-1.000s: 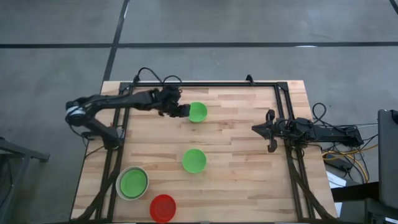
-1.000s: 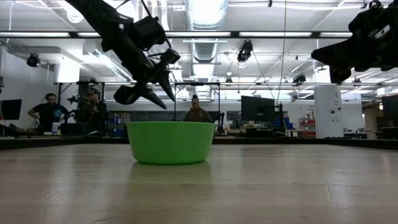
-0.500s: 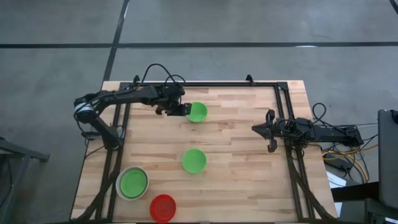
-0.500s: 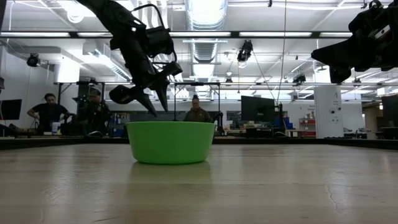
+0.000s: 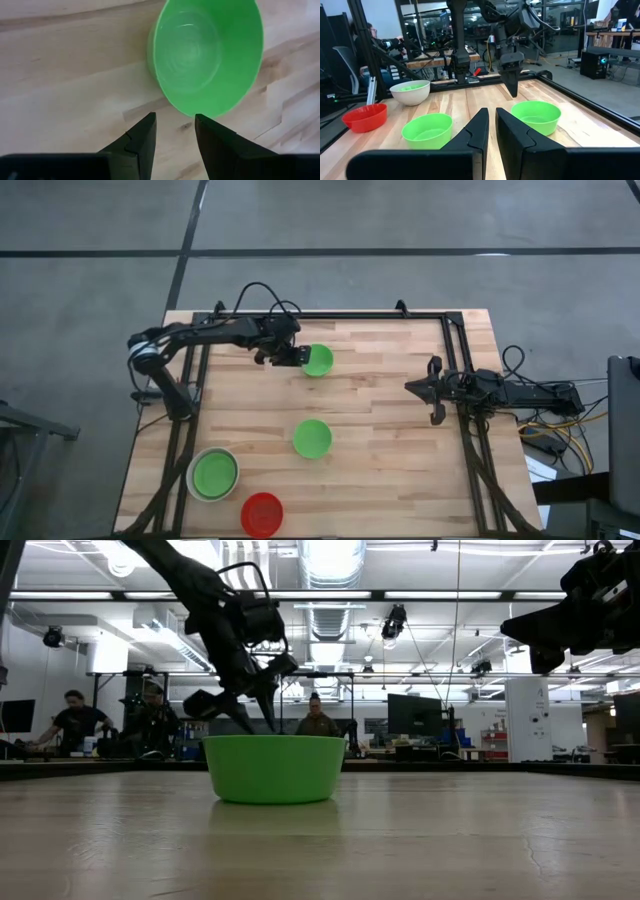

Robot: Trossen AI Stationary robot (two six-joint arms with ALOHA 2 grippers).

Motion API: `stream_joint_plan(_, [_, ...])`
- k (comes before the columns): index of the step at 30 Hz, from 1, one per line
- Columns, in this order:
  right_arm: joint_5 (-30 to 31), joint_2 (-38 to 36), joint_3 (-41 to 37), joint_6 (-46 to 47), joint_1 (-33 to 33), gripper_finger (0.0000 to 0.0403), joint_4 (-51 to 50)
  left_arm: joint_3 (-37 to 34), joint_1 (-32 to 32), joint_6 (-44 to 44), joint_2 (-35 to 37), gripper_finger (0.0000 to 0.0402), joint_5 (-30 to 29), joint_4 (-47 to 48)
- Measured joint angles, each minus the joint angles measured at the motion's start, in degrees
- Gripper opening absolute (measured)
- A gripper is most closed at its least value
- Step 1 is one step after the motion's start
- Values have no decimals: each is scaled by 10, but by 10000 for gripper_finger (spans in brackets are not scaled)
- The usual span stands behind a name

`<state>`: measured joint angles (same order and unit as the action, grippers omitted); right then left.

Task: Nest bowls inside each other
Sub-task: Stack the top green bowl on the other green bowl

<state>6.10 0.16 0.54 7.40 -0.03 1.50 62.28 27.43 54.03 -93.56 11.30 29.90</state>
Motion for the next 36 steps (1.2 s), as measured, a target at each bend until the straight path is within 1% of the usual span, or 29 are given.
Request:
stream_joint_plan(11, [0, 0, 0, -1, 0, 34, 0, 0, 6, -1, -30, 140, 0, -31])
stream_joint_plan(20, [0, 0, 0, 0, 0, 34, 0, 0, 7, -4, -48, 140, 1, -40])
stream_joint_plan(36, [0, 0, 0, -1, 0, 34, 0, 0, 7, -12, -50, 140, 1, -50])
